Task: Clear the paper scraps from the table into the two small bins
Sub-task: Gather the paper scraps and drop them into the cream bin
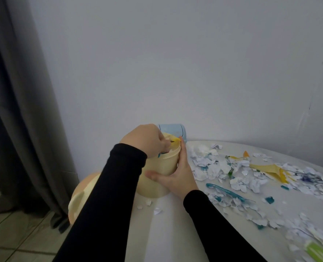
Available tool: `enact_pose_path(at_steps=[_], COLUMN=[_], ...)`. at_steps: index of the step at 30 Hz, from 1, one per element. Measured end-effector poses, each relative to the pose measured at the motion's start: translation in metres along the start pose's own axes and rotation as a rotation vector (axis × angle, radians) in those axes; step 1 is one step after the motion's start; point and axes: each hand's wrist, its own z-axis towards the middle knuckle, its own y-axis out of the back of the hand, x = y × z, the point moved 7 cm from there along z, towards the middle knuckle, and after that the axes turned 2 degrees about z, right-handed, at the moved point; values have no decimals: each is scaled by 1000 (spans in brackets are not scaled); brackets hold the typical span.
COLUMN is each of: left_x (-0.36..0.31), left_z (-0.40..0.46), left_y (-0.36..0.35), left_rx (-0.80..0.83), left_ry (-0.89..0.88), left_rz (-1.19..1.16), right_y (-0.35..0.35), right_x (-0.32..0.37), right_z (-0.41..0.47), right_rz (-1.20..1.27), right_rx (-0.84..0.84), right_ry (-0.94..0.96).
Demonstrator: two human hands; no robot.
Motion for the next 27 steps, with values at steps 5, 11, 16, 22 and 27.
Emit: enact_pose_path(at_steps=[5, 11, 16, 22, 27], left_x=[5, 6, 10, 9, 17], left_z=[3, 0, -5, 3, 5], left_y=[-24, 6, 40, 16, 9], left_rx=[156, 16, -331, -329, -222], left_ry=[63, 30, -56, -12, 83], left_rz=[102, -169, -152, -204, -122], right_y=[0, 2, 2, 0, 0], right_x=[-2, -3, -3, -4, -7], right_z=[2, 2, 1, 2, 4], right_rz=[5, 0, 10, 22, 22], right_rx=[-13, -26, -22, -6, -3], right_ry=[-5, 7, 27, 18, 5])
